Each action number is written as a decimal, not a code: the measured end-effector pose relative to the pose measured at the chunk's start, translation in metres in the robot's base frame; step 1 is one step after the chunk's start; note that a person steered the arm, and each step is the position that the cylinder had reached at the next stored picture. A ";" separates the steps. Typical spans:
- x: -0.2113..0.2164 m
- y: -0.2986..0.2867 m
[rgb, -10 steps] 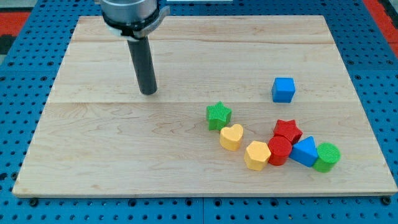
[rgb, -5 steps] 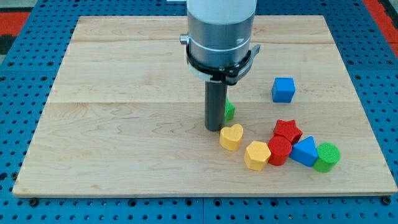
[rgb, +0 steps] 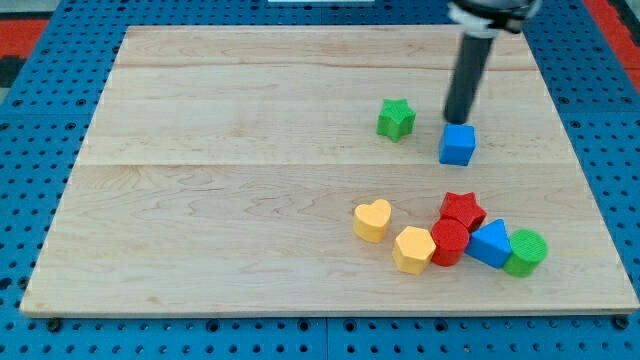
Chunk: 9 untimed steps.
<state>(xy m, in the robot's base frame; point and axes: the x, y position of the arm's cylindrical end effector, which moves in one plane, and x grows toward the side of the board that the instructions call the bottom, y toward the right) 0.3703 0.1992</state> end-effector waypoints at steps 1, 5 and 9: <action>0.036 0.056; 0.184 0.059; 0.248 0.036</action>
<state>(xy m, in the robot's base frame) 0.6186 0.2352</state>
